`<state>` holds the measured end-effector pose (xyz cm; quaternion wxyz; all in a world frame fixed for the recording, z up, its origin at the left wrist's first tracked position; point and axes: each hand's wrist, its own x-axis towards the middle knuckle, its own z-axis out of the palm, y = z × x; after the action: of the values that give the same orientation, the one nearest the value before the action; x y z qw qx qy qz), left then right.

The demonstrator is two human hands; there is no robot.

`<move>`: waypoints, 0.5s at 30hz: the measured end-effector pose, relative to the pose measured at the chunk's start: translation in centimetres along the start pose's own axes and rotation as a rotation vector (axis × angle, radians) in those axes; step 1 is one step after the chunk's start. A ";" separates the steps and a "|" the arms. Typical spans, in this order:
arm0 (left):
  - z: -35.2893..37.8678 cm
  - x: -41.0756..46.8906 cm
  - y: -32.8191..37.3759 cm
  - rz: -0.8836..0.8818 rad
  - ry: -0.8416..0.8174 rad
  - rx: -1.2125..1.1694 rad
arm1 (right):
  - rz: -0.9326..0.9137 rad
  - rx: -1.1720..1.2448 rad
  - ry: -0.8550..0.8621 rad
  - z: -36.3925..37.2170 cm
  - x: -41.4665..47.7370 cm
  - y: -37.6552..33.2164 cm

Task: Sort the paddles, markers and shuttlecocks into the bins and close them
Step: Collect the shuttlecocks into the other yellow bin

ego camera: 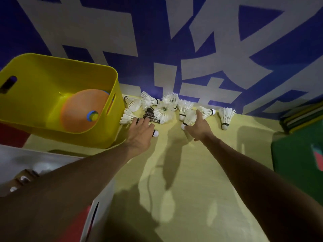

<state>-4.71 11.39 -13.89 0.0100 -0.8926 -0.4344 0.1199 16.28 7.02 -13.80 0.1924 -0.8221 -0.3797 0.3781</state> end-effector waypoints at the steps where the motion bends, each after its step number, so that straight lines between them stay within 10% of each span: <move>1: 0.0 0.1 0.0 0.004 -0.006 0.006 | 0.018 0.002 0.007 0.1 0.1 0.1; 15: 1.2 -2.2 2.3 0.020 -0.076 0.099 | 0.043 0.063 0.154 0.9 -4.6 3.0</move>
<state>-4.48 8.15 -14.94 0.0364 -0.8900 -0.4193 0.1753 15.11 1.56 -14.00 0.2386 -0.8502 -0.3340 0.3296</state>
